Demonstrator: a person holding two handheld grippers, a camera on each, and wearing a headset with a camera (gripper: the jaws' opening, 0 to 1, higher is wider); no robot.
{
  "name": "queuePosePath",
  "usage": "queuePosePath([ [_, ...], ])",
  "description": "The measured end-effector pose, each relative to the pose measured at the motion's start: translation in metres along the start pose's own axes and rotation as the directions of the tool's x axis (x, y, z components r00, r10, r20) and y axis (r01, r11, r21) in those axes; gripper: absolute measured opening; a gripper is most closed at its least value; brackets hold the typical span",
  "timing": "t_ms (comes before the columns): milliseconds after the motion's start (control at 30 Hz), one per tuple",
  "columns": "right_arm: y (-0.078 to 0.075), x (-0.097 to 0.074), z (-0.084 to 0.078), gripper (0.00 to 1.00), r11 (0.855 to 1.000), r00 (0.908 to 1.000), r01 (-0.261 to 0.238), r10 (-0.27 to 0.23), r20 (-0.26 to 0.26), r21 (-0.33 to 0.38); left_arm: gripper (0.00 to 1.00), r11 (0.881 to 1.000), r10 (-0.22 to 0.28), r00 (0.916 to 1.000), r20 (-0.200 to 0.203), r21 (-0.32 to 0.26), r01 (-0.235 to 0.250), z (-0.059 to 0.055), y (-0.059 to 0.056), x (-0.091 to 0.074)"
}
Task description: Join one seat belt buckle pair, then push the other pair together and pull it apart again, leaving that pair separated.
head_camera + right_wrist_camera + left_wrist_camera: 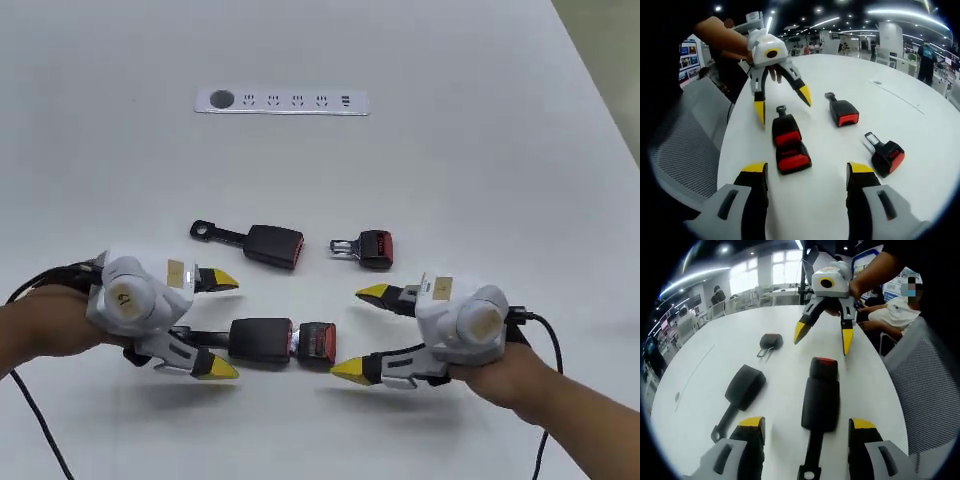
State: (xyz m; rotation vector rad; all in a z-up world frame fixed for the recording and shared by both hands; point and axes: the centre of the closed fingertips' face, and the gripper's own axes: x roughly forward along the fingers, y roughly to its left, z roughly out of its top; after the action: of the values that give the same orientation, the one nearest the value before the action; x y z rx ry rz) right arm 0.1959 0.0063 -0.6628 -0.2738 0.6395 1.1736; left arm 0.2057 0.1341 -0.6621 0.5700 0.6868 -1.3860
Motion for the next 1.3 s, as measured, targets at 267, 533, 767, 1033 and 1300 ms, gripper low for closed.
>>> queuePosePath([
  [267, -0.025, -0.016, 0.004, 0.66, 0.999, 0.9996, 0.018, -0.019, -0.021, -0.035, 0.70, 0.998, 0.061, 0.9980, 0.017, -0.004, -0.061, 0.007, 0.043, -0.017],
  [533, -0.063, -0.026, 0.019, 0.69, 0.996, 0.9986, 0.036, -0.038, -0.035, -0.078, 0.69, 0.996, 0.075, 0.9970, 0.022, 0.053, -0.076, 0.025, 0.080, -0.016],
  [767, -0.100, -0.024, 0.022, 0.70, 0.996, 0.9984, 0.037, -0.040, -0.040, -0.087, 0.69, 0.996, 0.029, 0.9994, 0.016, 0.087, -0.031, 0.035, 0.099, -0.003],
  [1033, -0.111, -0.009, 0.007, 0.71, 0.996, 0.9964, -0.023, 0.015, -0.083, -0.089, 0.68, 0.994, -0.021, 0.9997, -0.011, 0.107, 0.022, 0.031, 0.107, 0.018],
  [1300, -0.125, 0.003, -0.011, 0.67, 0.996, 0.9916, -0.057, 0.049, -0.120, -0.068, 0.60, 0.991, -0.063, 0.9971, -0.042, 0.114, 0.068, 0.023, 0.112, 0.041],
])
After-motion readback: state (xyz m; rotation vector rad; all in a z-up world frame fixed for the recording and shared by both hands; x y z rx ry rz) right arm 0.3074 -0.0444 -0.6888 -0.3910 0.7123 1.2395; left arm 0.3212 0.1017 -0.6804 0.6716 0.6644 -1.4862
